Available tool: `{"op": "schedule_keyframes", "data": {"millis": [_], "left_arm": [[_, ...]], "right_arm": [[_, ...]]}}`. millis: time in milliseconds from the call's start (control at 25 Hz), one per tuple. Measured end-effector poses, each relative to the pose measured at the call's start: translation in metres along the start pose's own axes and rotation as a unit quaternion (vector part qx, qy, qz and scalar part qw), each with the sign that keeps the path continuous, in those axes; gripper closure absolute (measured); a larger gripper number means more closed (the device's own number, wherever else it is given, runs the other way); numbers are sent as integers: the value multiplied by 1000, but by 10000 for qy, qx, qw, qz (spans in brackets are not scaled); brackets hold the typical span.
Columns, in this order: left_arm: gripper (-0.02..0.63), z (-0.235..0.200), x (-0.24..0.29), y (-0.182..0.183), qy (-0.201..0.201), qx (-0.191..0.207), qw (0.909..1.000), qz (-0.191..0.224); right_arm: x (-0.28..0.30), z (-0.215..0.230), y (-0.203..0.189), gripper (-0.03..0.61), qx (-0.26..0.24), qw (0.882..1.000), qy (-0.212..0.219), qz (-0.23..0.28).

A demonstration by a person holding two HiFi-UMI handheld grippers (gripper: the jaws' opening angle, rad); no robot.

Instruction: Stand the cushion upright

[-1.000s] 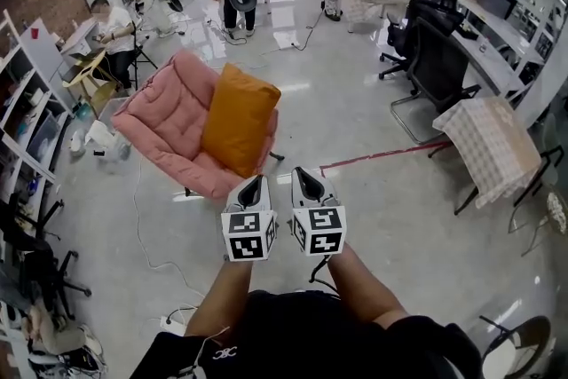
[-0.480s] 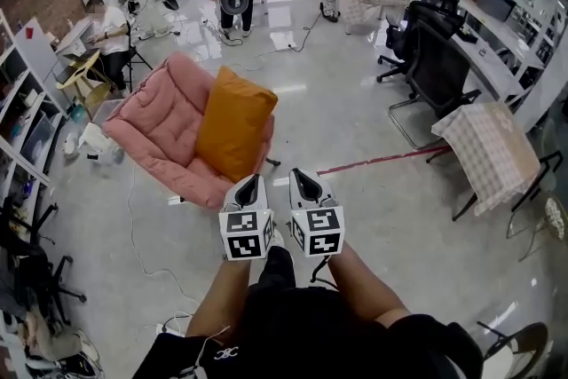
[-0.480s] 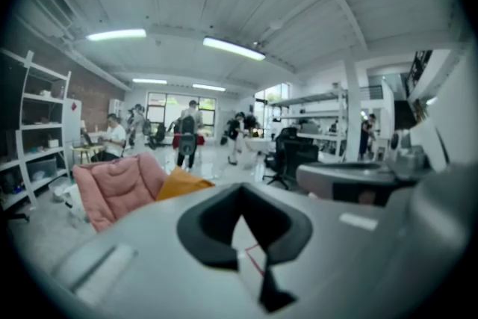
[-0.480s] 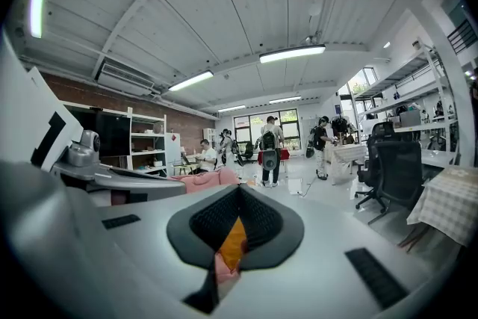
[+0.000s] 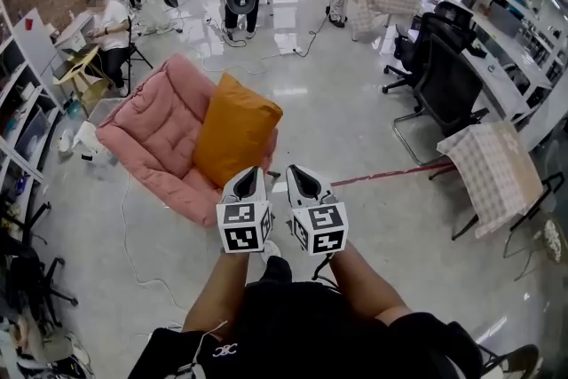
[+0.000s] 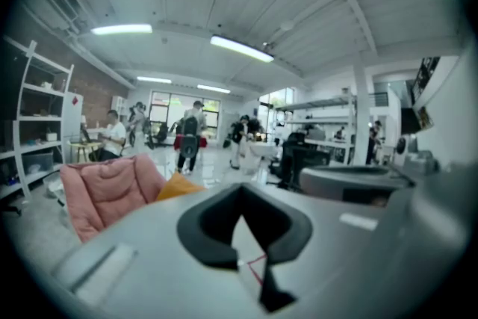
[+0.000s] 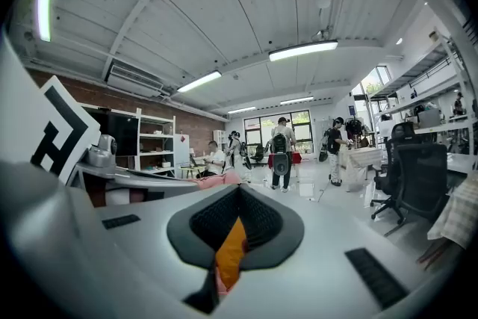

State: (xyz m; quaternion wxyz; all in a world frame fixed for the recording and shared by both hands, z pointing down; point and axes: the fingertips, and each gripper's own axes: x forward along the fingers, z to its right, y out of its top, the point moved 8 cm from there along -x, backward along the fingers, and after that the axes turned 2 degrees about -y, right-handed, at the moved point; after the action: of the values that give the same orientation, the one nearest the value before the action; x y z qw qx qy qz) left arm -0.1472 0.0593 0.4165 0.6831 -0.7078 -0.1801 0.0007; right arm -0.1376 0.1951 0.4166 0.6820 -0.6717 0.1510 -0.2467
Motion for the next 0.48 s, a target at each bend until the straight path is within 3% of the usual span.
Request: {"op": "schedule_keyframes", "data": {"millis": [480], "left_arm": [[618,-47,108,44,-167,72,9998,-7]], "right_arm": [[112,53,27,581,23,9997,-214,-77]]}}
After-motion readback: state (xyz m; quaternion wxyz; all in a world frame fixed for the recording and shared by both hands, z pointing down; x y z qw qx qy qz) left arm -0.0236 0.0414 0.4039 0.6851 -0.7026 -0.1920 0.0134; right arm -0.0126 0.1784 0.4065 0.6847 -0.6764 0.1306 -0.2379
